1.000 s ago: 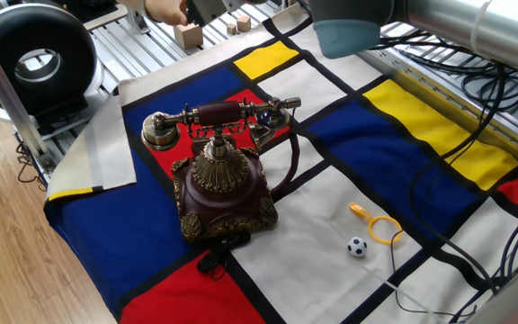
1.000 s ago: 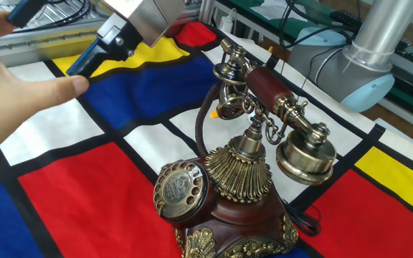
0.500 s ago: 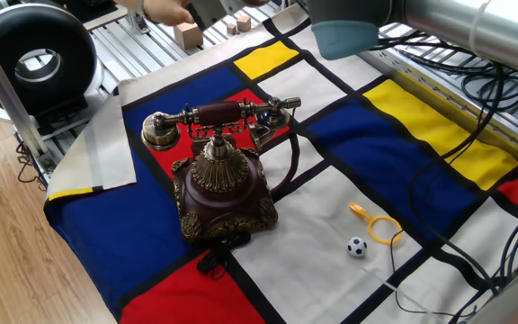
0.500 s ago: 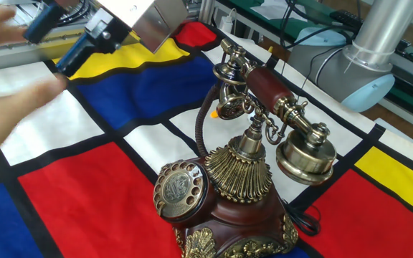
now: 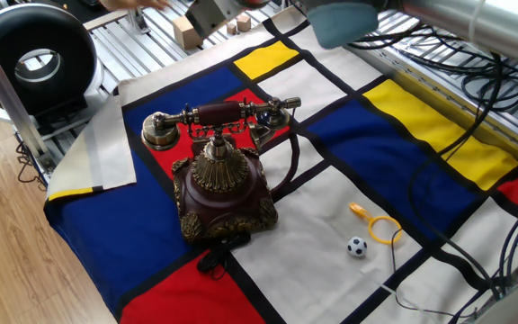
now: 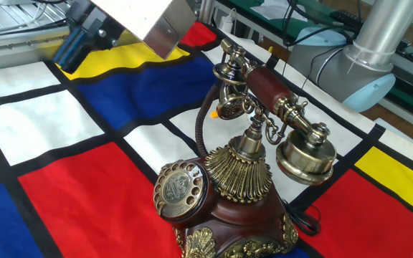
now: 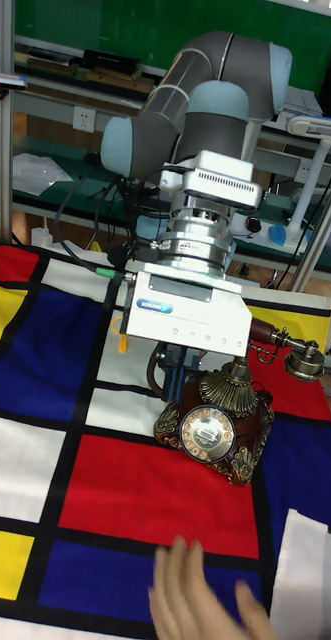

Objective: Dial a number on an old rotary phone

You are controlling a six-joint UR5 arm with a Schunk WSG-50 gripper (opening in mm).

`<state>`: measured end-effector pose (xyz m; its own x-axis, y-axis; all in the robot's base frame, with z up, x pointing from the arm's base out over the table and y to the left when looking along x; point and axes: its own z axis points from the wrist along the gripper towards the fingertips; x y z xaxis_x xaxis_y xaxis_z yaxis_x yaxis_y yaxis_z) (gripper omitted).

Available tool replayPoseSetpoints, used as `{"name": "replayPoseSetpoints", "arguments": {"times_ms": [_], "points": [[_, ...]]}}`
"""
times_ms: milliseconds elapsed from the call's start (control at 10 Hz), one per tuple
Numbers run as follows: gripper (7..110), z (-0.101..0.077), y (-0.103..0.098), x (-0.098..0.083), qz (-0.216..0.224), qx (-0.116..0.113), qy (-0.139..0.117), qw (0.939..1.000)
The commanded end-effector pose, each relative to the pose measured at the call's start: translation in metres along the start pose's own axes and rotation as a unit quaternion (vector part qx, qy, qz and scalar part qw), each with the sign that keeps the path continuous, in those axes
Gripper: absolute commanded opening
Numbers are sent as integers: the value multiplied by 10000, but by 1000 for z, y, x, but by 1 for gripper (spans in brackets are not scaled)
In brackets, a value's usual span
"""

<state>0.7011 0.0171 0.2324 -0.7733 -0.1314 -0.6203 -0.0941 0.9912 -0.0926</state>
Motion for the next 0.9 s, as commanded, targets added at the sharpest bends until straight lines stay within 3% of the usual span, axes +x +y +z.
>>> {"name": "replayPoseSetpoints", "arguments": {"times_ms": [0, 100, 200, 300, 500, 700, 800], "points": [[7, -10, 17, 55, -4, -131, 1238, 9922], [7, -14, 21, 72, -23, -204, 1582, 9872], [7, -17, 38, 71, 153, -480, 1615, 9856], [7, -16, 41, 62, 225, -509, 1475, 9875], [7, -7, 21, 11, 75, -101, 503, 9987], [7, -7, 42, 3, 485, -425, 408, 9971], [7, -9, 38, 11, 520, -346, 587, 9963]]}}
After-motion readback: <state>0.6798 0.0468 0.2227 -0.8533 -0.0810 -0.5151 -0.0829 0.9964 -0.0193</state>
